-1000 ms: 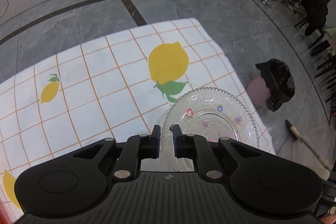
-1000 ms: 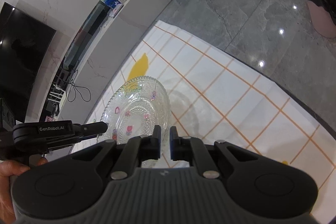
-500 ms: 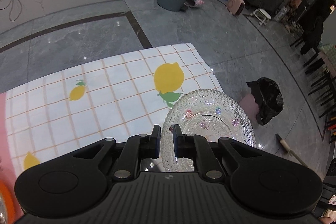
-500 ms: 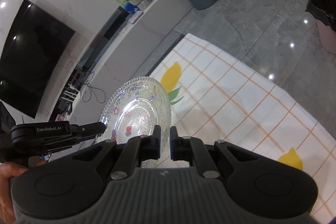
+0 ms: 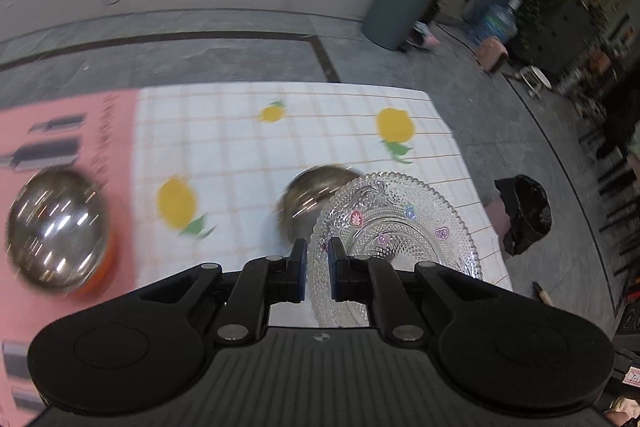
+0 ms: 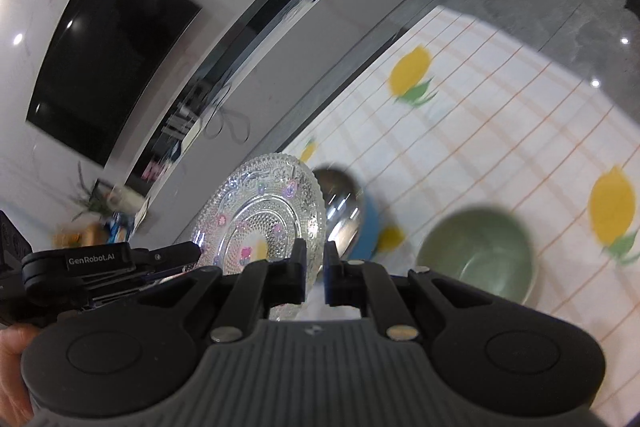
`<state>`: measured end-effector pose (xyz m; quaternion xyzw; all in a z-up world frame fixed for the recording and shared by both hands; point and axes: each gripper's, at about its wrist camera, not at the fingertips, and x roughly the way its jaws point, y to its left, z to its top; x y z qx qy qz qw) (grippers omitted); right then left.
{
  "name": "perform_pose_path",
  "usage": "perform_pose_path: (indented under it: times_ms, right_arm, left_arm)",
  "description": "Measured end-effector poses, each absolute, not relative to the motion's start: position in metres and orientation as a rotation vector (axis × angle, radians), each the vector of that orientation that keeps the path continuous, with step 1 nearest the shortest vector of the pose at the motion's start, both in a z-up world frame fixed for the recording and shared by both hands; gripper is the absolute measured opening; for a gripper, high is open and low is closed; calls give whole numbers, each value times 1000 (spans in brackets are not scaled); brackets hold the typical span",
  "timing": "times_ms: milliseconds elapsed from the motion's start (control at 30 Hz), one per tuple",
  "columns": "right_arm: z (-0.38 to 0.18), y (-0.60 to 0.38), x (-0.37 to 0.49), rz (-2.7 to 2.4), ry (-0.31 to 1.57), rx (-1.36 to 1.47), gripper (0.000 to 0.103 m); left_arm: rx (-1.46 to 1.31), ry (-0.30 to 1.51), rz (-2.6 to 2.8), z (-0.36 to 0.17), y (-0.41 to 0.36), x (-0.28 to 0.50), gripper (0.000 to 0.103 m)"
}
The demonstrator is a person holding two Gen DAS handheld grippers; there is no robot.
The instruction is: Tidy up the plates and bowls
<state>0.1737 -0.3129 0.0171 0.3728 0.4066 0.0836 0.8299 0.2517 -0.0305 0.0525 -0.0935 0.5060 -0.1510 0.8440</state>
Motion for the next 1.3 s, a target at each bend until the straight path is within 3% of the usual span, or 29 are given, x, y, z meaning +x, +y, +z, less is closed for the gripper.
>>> perform_pose_path:
  times_ms: [667,1300]
  right_arm:
    - [-18,-171,114,392,1071,598,6]
    - [-54,-129,104,417,1152,446,7]
  left_arm:
    - [-522,1067,-75,-16,136,107,11]
    - [-579,1104,4,-59,161,68,11]
